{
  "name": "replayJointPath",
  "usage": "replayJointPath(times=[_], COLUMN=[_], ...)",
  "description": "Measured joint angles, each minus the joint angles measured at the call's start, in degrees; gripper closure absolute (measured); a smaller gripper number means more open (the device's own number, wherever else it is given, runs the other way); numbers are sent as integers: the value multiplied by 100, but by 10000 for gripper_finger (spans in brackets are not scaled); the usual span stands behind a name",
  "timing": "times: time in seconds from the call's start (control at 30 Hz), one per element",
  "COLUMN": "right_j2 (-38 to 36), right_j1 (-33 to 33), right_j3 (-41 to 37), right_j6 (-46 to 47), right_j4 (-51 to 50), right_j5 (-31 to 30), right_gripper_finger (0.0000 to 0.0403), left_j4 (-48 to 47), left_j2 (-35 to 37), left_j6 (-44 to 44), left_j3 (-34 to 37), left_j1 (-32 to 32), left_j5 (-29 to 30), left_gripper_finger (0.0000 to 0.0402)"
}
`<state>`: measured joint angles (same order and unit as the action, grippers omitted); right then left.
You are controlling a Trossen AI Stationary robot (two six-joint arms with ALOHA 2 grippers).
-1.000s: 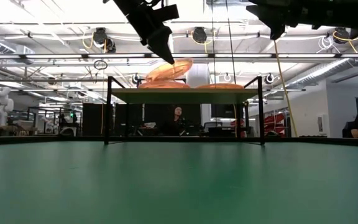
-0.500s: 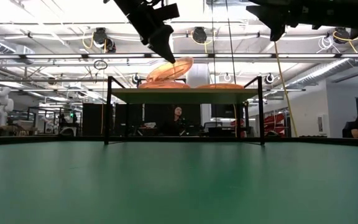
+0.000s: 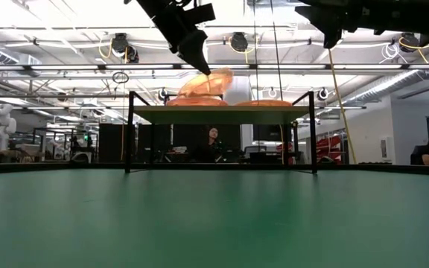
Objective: Place and stack plates onto a shelf
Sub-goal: Stack the orange plate on top of the pink plate on the shelf, then return to Home Position
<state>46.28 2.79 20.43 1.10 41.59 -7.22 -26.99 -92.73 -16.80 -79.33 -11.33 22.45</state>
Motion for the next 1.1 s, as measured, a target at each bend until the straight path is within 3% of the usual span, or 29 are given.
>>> replayJointPath(times=[0.2, 0.53, 0.7, 0.93, 1.1], right_j2=[2, 2, -67, -1144, -1997], right_j1=[2, 1, 2, 0, 0], right_j3=[0, 0, 0, -2, -2], right_j6=[52, 64, 34, -146, -190], right_j4=[-29, -106, -489, -1527, -2442], right_j5=[0, 2, 20, 0, -11], right_gripper_finger=[271, 271, 271, 271, 271], left_j4=[-209, -504, -542, -961, -815], left_j2=[0, 27, 471, 1513, 2252], left_j6=[93, 200, 220, 737, 959], left_j3=[-1, -2, -4, 18, 556], left_j1=[-132, -177, 12, 491, 914], left_j5=[-8, -9, -10, -49, -249], left_gripper_finger=[340, 337, 337, 337, 337])
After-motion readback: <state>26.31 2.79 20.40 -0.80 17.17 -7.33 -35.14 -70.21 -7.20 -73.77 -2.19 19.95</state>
